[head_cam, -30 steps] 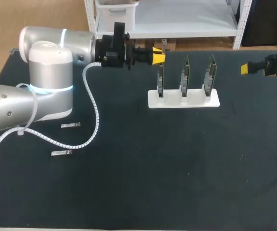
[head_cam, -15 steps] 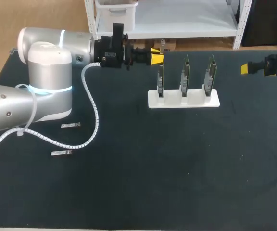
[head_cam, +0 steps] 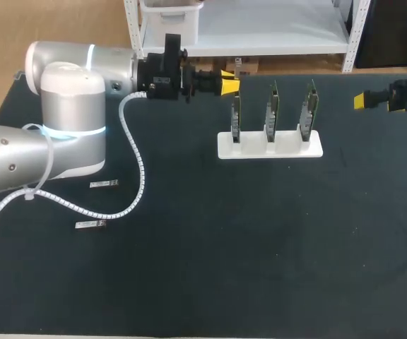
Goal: Pick up the optical module with the left hand, and insert it into the network port with the right hand.
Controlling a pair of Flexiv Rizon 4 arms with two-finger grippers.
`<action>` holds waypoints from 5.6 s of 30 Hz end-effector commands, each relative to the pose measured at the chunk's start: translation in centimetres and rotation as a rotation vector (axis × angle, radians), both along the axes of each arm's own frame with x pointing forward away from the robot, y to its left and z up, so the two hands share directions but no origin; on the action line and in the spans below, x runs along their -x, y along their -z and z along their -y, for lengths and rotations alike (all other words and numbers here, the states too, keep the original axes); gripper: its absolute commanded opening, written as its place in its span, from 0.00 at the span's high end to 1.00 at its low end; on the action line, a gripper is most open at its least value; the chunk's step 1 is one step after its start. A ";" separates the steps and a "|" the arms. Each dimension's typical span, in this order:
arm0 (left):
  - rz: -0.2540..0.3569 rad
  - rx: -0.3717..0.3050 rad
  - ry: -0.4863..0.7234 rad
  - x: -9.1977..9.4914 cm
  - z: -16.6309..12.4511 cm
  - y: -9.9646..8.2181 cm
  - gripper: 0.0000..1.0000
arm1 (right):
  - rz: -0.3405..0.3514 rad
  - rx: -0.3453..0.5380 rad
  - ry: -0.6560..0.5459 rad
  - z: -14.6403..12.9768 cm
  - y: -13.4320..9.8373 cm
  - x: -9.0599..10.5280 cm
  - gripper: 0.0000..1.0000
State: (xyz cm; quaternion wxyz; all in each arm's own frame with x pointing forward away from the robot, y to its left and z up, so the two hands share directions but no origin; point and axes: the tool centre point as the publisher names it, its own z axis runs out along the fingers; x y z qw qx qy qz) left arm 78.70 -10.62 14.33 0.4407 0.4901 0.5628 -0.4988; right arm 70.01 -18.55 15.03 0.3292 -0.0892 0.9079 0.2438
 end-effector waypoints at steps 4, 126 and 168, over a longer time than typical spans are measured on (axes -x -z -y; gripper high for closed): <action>0.002 0.006 -0.004 0.3 -0.1 0.0 1.00 | 0.001 0.002 0.003 -0.1 0.0 0.1 0.00; 0.002 0.006 -0.004 0.3 -0.1 0.0 1.00 | 0.405 -0.063 -1.133 -23.7 -3.1 -7.8 0.00; 0.002 0.006 -0.004 0.3 -0.1 0.0 1.00 | 0.411 -0.058 -1.116 -23.4 -3.1 -8.1 1.00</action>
